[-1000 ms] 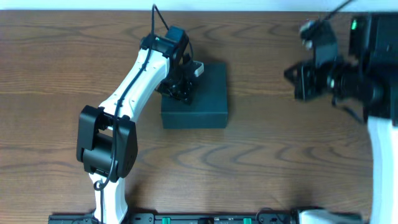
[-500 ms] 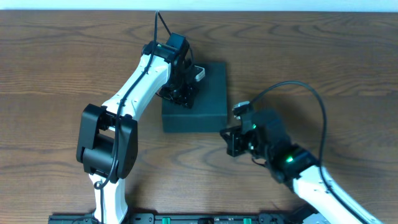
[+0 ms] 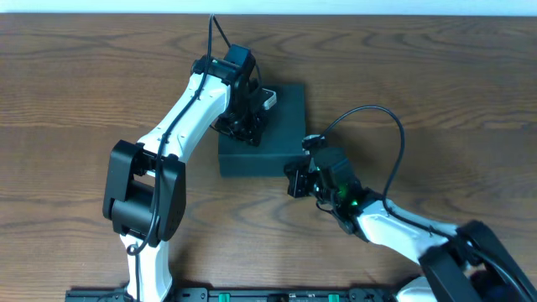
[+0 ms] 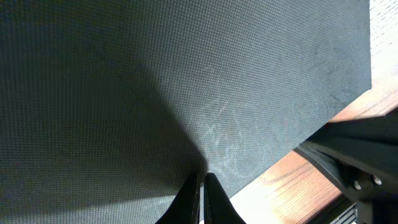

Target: Pack container

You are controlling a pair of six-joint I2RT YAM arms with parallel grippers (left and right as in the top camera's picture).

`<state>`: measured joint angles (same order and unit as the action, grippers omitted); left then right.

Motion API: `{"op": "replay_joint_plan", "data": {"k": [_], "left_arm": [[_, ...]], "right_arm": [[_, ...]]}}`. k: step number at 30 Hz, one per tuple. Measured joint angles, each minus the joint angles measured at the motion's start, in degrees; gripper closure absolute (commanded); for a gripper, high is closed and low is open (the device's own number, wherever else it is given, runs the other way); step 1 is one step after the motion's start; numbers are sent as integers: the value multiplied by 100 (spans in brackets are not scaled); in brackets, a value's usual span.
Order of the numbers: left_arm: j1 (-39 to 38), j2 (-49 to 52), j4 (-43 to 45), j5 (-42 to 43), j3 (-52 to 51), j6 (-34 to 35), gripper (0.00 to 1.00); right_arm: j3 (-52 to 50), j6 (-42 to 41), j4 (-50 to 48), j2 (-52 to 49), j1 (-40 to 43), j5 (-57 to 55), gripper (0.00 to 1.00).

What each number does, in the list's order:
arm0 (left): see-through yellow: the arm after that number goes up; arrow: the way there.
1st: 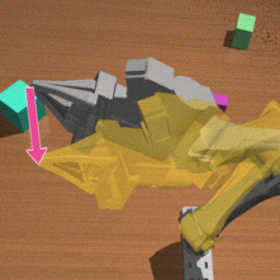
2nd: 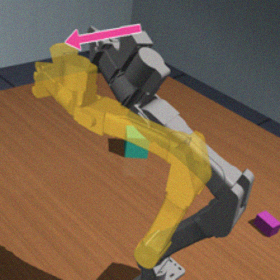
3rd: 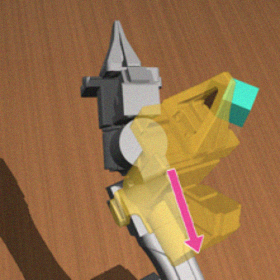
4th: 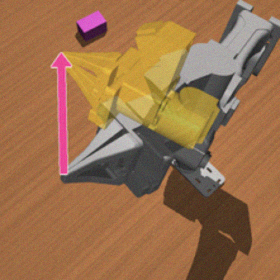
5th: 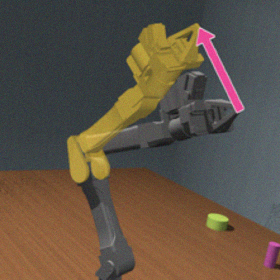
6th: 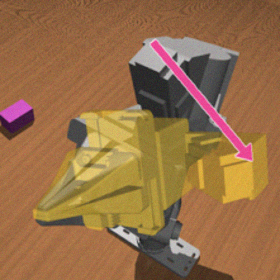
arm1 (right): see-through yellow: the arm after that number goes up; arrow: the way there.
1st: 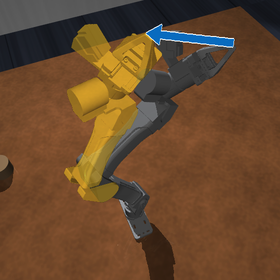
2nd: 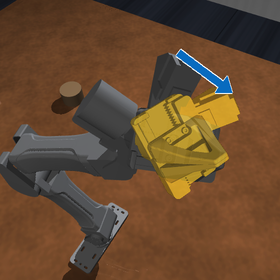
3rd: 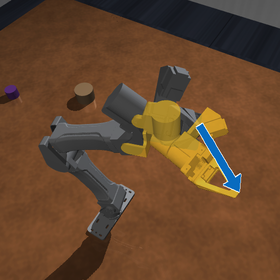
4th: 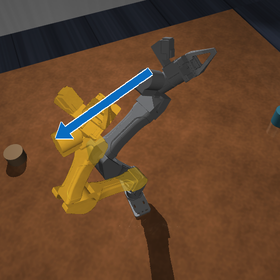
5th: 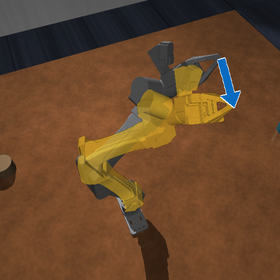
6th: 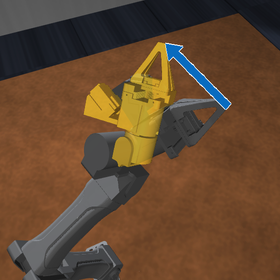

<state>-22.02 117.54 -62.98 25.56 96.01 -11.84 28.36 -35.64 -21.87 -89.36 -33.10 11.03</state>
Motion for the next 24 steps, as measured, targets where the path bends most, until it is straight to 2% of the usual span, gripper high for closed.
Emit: {"op": "replay_joint_plan", "data": {"k": [7,13,18,24], "left_arm": [[0,0,2,81,0,0,94],[4,-107,-114,103,-44,31,94],[87,-1207,-186,13,-118,133,94],[376,-3545,-363,-181,-232,149,94]], "right_arm": [[0,-15,-308,-177,-2,-203,98],[-2,-17,-26,105,24,575,98],[70,72,1526,1508,348,951,98],[551,570,4054,3499,654,833,98]]}}
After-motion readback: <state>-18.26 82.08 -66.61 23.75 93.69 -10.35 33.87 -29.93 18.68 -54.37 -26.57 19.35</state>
